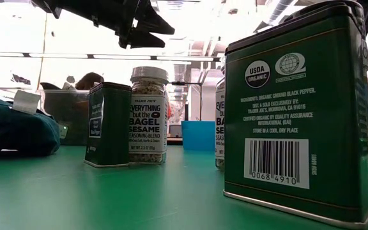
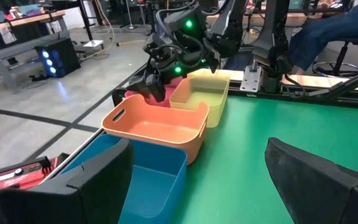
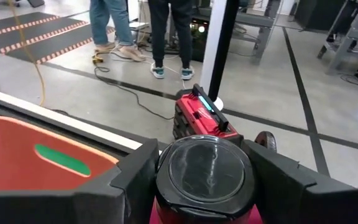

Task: Sort spices by type
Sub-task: Put the middle black seasoning bottle into the pink bin, then put the bottom white seasoning bottle into the blue bin

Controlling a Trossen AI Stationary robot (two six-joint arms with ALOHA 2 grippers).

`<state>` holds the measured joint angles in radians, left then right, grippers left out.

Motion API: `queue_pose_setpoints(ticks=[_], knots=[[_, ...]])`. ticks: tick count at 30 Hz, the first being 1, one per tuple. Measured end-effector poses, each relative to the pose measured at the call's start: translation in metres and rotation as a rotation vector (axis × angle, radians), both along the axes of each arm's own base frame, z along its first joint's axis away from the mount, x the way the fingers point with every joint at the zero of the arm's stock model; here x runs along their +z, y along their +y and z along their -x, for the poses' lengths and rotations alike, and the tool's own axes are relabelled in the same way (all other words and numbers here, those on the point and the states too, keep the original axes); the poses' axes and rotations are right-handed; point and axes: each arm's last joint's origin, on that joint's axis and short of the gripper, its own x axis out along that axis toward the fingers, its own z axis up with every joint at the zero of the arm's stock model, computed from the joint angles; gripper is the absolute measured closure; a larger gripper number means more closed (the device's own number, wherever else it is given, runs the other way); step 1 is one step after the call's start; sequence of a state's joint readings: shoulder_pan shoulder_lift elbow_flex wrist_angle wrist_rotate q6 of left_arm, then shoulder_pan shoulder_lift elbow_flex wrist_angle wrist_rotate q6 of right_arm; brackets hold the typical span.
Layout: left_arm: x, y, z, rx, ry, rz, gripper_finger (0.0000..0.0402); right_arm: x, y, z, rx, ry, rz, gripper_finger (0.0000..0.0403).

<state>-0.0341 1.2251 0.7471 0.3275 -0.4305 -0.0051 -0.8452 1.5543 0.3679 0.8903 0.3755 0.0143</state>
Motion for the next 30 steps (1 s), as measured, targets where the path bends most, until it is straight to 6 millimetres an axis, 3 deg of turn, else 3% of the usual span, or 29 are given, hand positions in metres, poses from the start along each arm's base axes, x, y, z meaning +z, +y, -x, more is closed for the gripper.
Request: queue_pose_setpoints(ticks=[4,8,15,24,30], knots=[[0.000,0.000,0.000,-0.002,0.001,0.000,0.0054,-0.001,0.000,0.000,0.027,0.019,-0.008,0.0147],[-0.001,0.000,0.000,-0.002,0.007,0.002,0.0054,0.001,0.001,0.002,0.033,0.027,-0.019,0.0110],[-0.001,0.000,0.000,-0.002,0.009,0.000,0.0054,0.020,0.007,0.013,0.011,0.010,-0.030,0.0046],[0.000,0.000,0.000,-0.002,-0.002,0.001,0.0054,0.057,0.025,0.020,0.037,-0.051,0.061,0.0045],[-0.001,0.000,0.000,-0.003,0.011,0.000,0.0054,0.073,0.057,0.011,0.211,-0.059,0.055,0.0047]])
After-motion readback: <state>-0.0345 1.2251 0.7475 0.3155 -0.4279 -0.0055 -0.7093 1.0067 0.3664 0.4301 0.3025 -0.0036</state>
